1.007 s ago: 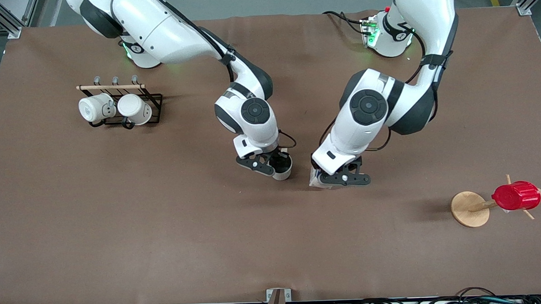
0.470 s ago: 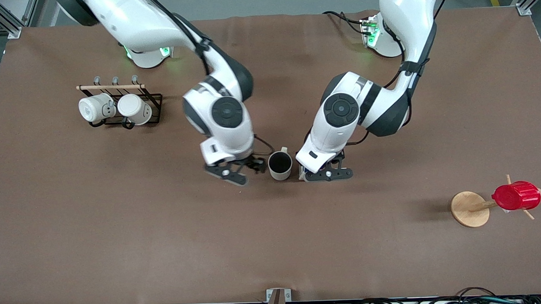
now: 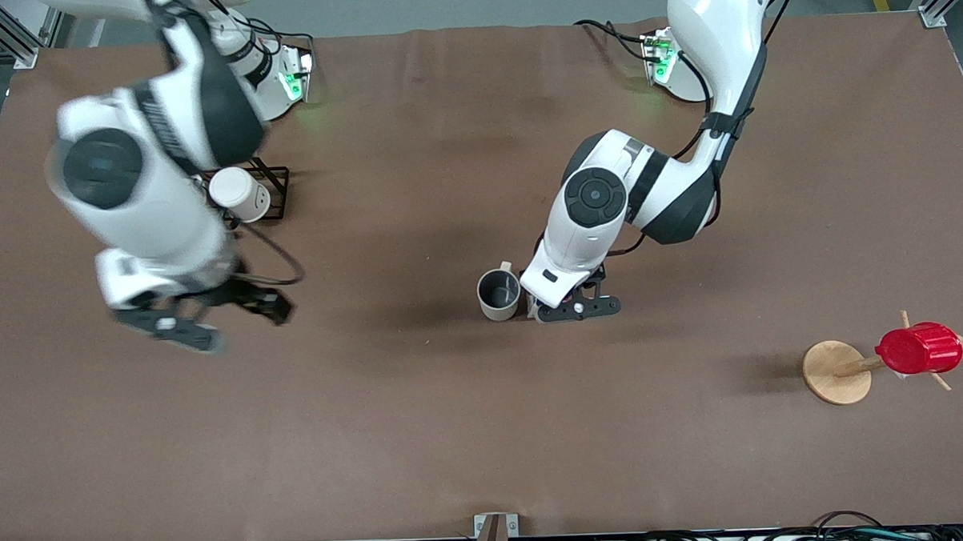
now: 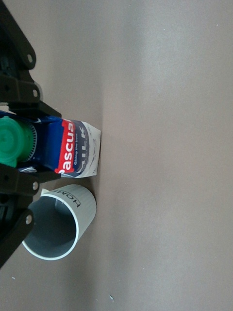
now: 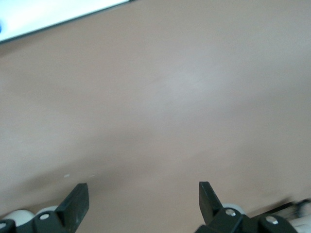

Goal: Place cup and milk on table
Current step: 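Withdraw the right gripper while the left gripper lowers the milk beside the mug, then open the left gripper and draw it back from the milk carton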

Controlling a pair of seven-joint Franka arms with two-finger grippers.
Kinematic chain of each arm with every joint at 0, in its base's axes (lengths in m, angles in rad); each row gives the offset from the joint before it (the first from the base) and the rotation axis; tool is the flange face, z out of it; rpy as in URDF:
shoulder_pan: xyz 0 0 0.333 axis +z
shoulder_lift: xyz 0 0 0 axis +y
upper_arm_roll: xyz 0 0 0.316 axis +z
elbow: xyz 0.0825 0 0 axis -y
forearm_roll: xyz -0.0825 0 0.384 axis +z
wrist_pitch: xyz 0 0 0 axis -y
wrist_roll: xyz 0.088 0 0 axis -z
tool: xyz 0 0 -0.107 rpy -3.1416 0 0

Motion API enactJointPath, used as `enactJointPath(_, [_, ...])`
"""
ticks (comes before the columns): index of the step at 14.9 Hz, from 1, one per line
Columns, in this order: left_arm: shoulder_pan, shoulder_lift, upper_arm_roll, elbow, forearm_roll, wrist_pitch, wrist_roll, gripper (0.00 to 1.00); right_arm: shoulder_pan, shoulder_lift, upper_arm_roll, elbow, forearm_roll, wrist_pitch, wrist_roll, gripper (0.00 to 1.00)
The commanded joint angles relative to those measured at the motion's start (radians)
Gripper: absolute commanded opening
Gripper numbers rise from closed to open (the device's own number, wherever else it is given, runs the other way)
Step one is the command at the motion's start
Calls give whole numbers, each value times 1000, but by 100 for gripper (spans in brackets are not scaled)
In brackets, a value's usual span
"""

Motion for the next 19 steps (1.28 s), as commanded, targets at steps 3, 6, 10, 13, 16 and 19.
enactJointPath(3, [-1, -9, 2, 24, 12, -19, 6, 100, -134, -155, -36, -74, 18, -62, -277, 100])
enactJointPath(6, [8, -49, 2, 20, 1, -21, 22, 100, -130, -218, -194, -78, 116, -93, -523, 100])
enactJointPath(10, [48, -132, 2, 12, -1, -77, 32, 100, -117, -270, -268, -67, 142, -194, -641, 100])
enactJointPath(13, [102, -213, 2, -38, -1, -94, 85, 100, -116, -281, -264, -70, 148, -200, -635, 100])
enactJointPath(16, [166, -305, 2, -120, -2, -96, 164, 100, -114, -281, -262, -73, 148, -205, -632, 100])
enactJointPath(19, [234, -389, 2, -195, -2, -97, 244, 100, -116, -283, -267, -76, 206, -205, -638, 100])
